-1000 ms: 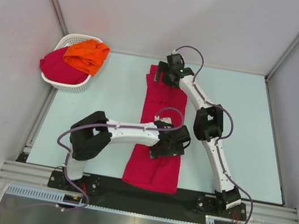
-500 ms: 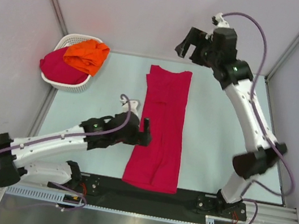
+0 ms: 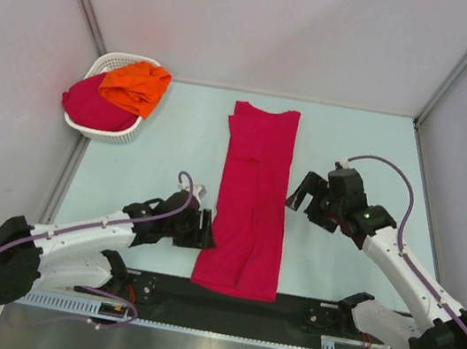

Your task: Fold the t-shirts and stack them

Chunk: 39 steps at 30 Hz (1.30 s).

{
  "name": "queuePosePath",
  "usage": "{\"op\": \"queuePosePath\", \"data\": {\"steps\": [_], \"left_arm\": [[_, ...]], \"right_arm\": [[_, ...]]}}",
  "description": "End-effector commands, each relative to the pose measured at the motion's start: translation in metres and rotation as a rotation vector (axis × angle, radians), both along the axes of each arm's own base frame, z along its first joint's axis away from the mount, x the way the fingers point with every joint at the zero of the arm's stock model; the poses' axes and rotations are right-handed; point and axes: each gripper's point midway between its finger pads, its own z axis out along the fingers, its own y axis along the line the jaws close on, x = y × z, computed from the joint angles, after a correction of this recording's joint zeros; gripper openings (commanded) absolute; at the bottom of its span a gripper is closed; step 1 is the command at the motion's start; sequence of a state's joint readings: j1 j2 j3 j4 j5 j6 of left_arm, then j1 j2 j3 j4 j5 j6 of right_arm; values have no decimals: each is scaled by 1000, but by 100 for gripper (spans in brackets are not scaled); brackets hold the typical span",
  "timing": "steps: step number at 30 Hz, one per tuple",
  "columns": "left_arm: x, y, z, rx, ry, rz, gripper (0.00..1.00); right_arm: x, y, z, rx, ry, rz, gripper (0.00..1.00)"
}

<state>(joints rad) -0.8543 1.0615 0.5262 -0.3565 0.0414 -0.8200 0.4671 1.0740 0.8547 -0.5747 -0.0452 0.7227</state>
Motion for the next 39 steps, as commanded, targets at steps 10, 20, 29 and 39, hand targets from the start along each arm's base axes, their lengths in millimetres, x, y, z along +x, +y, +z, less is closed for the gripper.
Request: {"op": "queuePosePath", "data": {"steps": [10,20,29,39], "left_arm": [[-58,18,-43,-105,221,153,38],[-83,24,-57,-63,297,241,0],[-93,31,-57,-35,289,244,1],[-11,33,63,-8,-93,215,91]], "right_arm": [[-26,21,-37,76,96,72,97],[-30,12,-52,10,145,68,98],[-25,16,-61,-5,175,74,98],[30,35,-37,-16,116,116,100]]}}
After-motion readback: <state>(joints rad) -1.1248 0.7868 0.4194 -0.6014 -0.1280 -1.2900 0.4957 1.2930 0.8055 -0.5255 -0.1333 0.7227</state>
